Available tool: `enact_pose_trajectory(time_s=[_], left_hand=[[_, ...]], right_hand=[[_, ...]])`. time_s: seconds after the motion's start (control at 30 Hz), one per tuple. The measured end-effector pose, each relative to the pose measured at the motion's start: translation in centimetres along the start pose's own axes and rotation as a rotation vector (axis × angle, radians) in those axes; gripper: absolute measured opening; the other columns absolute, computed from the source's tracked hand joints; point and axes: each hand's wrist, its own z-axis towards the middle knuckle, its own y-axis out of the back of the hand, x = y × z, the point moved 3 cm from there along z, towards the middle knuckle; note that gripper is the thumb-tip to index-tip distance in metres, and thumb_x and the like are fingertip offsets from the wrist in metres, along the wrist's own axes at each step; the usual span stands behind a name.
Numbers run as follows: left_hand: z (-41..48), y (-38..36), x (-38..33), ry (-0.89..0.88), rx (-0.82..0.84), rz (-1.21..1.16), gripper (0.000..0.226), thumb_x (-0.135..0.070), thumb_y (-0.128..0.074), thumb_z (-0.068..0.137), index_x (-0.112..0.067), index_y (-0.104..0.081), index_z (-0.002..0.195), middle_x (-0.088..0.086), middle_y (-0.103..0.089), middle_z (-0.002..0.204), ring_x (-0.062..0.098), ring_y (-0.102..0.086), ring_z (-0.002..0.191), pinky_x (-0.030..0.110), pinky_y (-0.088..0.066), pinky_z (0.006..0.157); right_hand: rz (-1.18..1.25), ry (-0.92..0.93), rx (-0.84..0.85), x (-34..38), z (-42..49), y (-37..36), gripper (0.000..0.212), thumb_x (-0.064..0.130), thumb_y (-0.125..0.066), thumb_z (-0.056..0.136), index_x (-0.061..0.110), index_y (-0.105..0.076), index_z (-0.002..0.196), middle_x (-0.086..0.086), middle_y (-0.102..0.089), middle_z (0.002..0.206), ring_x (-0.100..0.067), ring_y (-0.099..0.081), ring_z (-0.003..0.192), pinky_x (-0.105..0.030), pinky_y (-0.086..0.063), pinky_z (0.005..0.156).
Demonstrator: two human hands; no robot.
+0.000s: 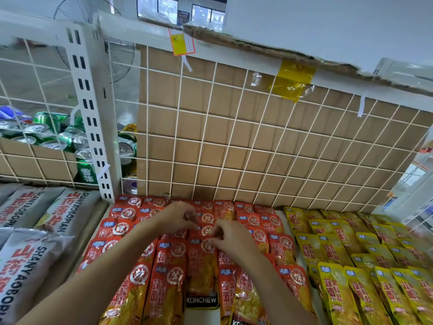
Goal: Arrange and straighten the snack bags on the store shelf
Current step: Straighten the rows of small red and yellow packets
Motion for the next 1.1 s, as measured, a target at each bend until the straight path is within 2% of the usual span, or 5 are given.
enact_pose_trajectory(time_s=[0.17, 0.37, 0.73, 0.87, 1.1], left_hand=[[-0.1, 0.1, 0.0, -0.008, 0.007, 0.006, 0.010, -0.019, -0.064, 0.085, -0.020, -0.065, 0.095, -0.014, -0.055, 0.088, 0.005, -0.053, 0.088, 0.010, -0.037, 0.067], [-0.2, 0.1, -0.1, -0.010, 0.027, 0.008, 0.012, -0.017, -0.062, 0.086, -0.025, -0.065, 0.094, -0.014, -0.056, 0.090, 0.005, -0.054, 0.090, 0.012, -0.039, 0.071], [-1.1, 0.2, -0.3, -0.003, -0.069, -0.020, 0.009, -0.023, -0.060, 0.088, -0.029, -0.063, 0.094, -0.016, -0.056, 0.092, 0.004, -0.055, 0.089, 0.018, -0.045, 0.074], [-2.1, 0.6, -0.5, -0.013, -0.187, -0.028, 0.011, -0.022, -0.059, 0.089, -0.027, -0.063, 0.098, -0.017, -0.056, 0.093, 0.000, -0.054, 0.084, 0.010, -0.038, 0.065], [-3.7, 0.2, -0.7, -0.033, -0.208, -0.013, 0.012, -0.023, -0.057, 0.090, -0.024, -0.063, 0.101, -0.015, -0.058, 0.097, -0.003, -0.053, 0.085, 0.005, -0.041, 0.064]], right_hand=[[-0.032, -0.002, -0.024, -0.3, -0.1, 0.1, 0.010, 0.029, -0.065, 0.084, 0.022, -0.061, 0.088, 0.013, -0.058, 0.085, 0.000, -0.052, 0.075, -0.008, -0.033, 0.058], [-0.044, -0.004, 0.000, -0.1, -0.1, -0.2, 0.013, 0.031, -0.066, 0.083, 0.021, -0.061, 0.090, 0.010, -0.060, 0.086, -0.004, -0.055, 0.076, -0.020, -0.047, 0.072], [-0.021, -0.004, 0.037, -0.2, -0.4, -0.3, 0.014, 0.030, -0.067, 0.082, 0.020, -0.062, 0.091, 0.009, -0.060, 0.086, -0.006, -0.057, 0.079, -0.025, -0.051, 0.076], [-0.014, -0.016, 0.037, -0.3, -0.6, -0.3, 0.014, 0.030, -0.067, 0.082, 0.019, -0.063, 0.090, 0.005, -0.066, 0.093, -0.009, -0.060, 0.083, -0.030, -0.052, 0.078], [-0.012, -0.018, 0.055, -0.3, -0.7, -0.4, 0.012, 0.029, -0.067, 0.082, 0.021, -0.062, 0.089, 0.008, -0.061, 0.087, -0.008, -0.058, 0.081, -0.027, -0.051, 0.075]])
